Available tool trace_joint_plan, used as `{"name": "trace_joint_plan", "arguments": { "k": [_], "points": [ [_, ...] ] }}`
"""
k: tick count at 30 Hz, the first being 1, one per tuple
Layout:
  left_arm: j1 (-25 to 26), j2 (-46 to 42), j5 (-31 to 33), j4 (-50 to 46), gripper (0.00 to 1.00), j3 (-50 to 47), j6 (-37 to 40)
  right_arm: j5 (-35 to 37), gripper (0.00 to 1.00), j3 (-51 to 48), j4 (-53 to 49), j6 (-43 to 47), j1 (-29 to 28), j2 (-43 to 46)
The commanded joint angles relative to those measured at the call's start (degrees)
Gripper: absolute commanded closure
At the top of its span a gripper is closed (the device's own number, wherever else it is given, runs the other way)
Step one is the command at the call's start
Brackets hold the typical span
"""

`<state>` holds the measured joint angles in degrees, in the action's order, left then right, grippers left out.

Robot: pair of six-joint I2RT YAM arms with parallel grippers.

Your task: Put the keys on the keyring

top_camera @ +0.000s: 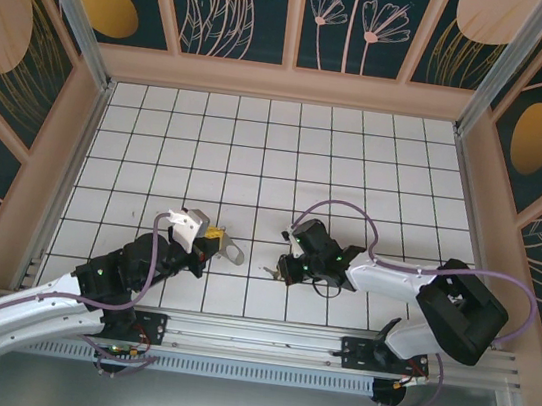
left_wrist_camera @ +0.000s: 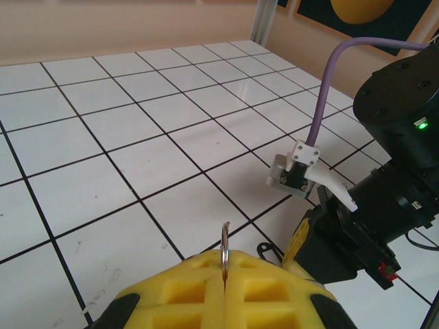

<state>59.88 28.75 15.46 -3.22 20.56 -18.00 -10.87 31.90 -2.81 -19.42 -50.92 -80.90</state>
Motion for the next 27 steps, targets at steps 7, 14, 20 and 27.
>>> {"name": "trace_joint_plan", "arguments": {
  "k": [7,14,20,27],
  "points": [
    [-0.29,0.57,-0.19,1.76,1.0,1.06,2.07,-1.75,1.0,-0.33,0.88,-0.27,1.91,9.42],
    [-0.32,-0.39,-12.41,9.27,1.0,-0.29,4.88,-4.61,1.0,-5.33,9.19,-1.14,2.0,22.79],
    [-0.31,1.13,-24.98,16.58,1.0,-1.0,5.5,-7.65,1.0,-8.39,15.43,-0.24,1.96,31.91],
    [-0.34,7.44,-32.97,18.89,1.0,1.7,6.26,-13.18,1.0,-10.84,25.74,5.47,-2.14,38.96]
  ]
}}
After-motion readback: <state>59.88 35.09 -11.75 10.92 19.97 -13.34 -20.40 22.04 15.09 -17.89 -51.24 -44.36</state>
